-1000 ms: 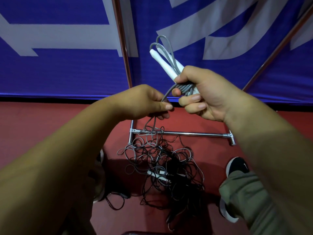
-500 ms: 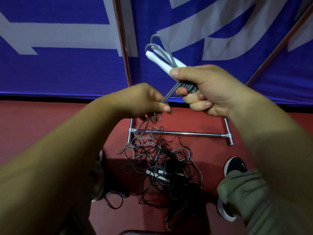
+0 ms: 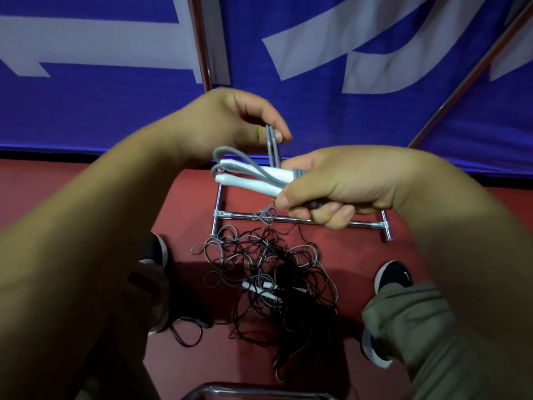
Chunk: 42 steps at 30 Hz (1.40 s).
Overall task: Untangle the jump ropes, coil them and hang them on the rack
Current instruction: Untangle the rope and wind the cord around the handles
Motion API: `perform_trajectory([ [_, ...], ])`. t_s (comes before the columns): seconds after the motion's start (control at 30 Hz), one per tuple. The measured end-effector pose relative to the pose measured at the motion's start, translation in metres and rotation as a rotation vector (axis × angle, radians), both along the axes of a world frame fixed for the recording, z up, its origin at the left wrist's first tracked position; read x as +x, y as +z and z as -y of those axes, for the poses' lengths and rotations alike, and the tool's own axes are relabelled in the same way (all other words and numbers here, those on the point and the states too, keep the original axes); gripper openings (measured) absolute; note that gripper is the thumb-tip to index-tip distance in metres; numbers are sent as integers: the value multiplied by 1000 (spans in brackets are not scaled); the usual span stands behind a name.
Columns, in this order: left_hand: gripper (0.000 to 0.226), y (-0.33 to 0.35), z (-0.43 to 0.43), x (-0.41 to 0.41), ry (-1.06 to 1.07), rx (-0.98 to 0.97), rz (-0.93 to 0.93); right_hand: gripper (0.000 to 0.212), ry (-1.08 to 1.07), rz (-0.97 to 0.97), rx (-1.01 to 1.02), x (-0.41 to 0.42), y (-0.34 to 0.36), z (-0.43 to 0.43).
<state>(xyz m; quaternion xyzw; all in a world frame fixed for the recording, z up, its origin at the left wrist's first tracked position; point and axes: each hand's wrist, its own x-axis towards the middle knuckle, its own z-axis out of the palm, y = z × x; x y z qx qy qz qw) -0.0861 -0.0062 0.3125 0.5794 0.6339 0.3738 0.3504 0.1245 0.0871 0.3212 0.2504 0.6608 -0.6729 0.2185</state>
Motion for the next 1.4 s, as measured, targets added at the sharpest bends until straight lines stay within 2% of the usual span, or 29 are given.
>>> perform_trajectory([
  [0.1, 12, 12, 3, 7, -5, 69, -123, 30, -1, 5, 258, -4, -9, -1],
  [0.3, 31, 23, 13, 15, -117, 104, -646, 21, -142, 38, 580, -5, -20, -11],
  [0.4, 44, 19, 19, 22, -107, 22, -786, 13, -230, 10, 789, -8, -25, -18],
  [0.47, 41, 15, 19, 24, -31, -45, -830, 12, -275, -13, 850, -11, -26, -19],
  [0.53, 25, 10, 18, 26, 44, -122, -863, 15, -327, -31, 862, -14, -28, -19],
  [0.6, 17, 4, 15, 28, 127, -194, -832, 20, -396, -71, 779, -19, -29, -19],
  [0.7, 30, -6, 13, 26, 247, -237, -677, 26, -525, -200, 459, -28, -28, -15],
  [0.77, 35, -7, 13, 24, 324, -215, -531, 45, -635, -241, 279, -33, -25, -13],
  [0.83, 34, -4, 14, 27, 373, -175, -199, 65, -742, -243, 171, -35, -21, -13],
  [0.9, 31, 0, 15, 31, 381, -127, 162, 73, -799, -228, 97, -36, -20, -16],
  [1.0, 31, 3, 12, 30, 304, -50, 335, 74, -834, -220, 12, -35, -21, -19],
  [1.1, 47, 8, 8, 30, 246, -38, 596, 77, -832, -227, -25, -33, -18, -18],
  [1.17, 45, 8, 8, 27, 191, -24, 595, 72, -830, -240, -52, -33, -15, -19],
  [1.3, 32, 4, 12, 21, 106, -33, 149, 51, -852, -244, -154, -29, -5, -21],
  [1.4, 29, 7, 14, 16, 83, -78, 15, 36, -886, -248, -192, -25, 1, -21],
])
